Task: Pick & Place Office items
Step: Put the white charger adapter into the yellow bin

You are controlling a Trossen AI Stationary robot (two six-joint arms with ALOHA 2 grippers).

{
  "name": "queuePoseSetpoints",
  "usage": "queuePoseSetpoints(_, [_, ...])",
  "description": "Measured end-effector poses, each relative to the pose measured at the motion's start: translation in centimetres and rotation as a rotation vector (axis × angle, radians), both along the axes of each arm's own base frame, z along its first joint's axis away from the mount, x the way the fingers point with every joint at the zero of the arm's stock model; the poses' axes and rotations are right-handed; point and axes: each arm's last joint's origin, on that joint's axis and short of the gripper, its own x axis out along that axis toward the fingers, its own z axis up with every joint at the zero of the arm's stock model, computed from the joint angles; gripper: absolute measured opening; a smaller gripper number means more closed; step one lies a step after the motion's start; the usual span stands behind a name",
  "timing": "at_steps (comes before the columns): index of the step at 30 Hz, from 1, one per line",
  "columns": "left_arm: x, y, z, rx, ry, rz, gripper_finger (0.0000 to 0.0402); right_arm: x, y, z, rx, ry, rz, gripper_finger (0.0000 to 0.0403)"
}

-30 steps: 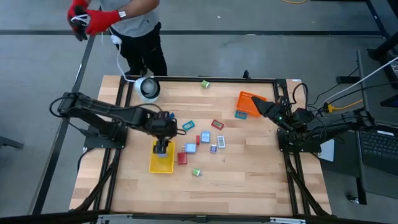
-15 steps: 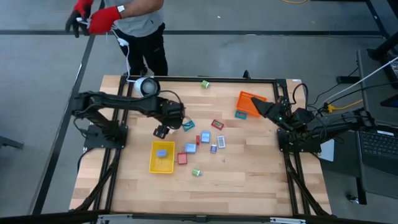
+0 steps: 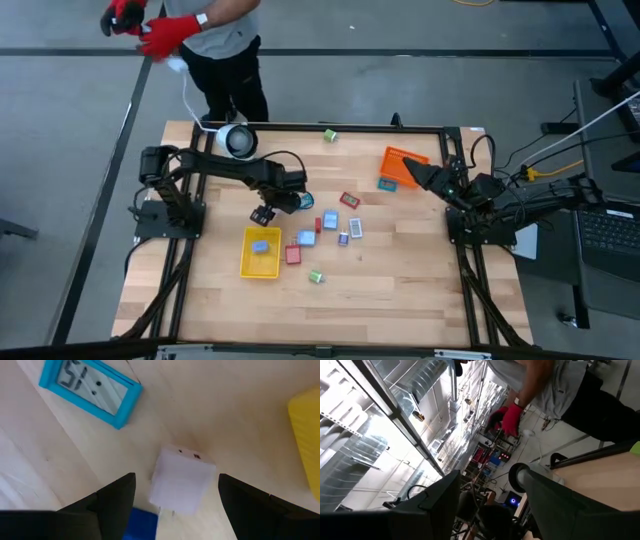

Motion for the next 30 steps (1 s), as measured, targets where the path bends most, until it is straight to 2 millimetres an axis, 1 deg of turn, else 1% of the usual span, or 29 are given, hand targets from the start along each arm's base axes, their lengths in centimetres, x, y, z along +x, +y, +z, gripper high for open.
queuePoseSetpoints(5, [-1.2,-0.4,-1.7,-0.039,0.044,0.001,0.0279,0.0,0.0,-0.1,-0.011,0.014,0.011,0.0226])
queuePoseSetpoints(8, [-2.1,-0.8,-3.0,-0.020,0.073,0.010,0.0278,0.0,0.0,-0.1,-0.024,0.021,0.007,0.0226])
queuePoseSetpoints(11, [-2.4,-1.1,-3.5,0.001,0.066,0.041,0.0277,0.1,0.0,-0.1,-0.024,0.026,0.006,0.0226])
queuePoseSetpoints(14, [-2.4,-1.3,-3.6,0.003,0.068,0.079,0.0257,0.0,0.0,-0.1,-0.021,0.027,-0.004,0.0226])
queuePoseSetpoints(18, [-2.4,-1.4,-3.4,0.009,0.078,0.157,0.0192,0.0,0.0,-0.1,-0.021,0.027,-0.004,0.0226])
queuePoseSetpoints(24, [-2.2,-1.3,-2.6,0.010,0.083,0.258,0.0191,0.0,0.0,-0.1,-0.017,0.027,-0.015,0.0226])
queuePoseSetpoints(30, [-0.8,-0.5,0.2,0.002,0.053,0.342,0.0191,0.0,0.0,-0.1,-0.015,0.027,-0.021,0.0226])
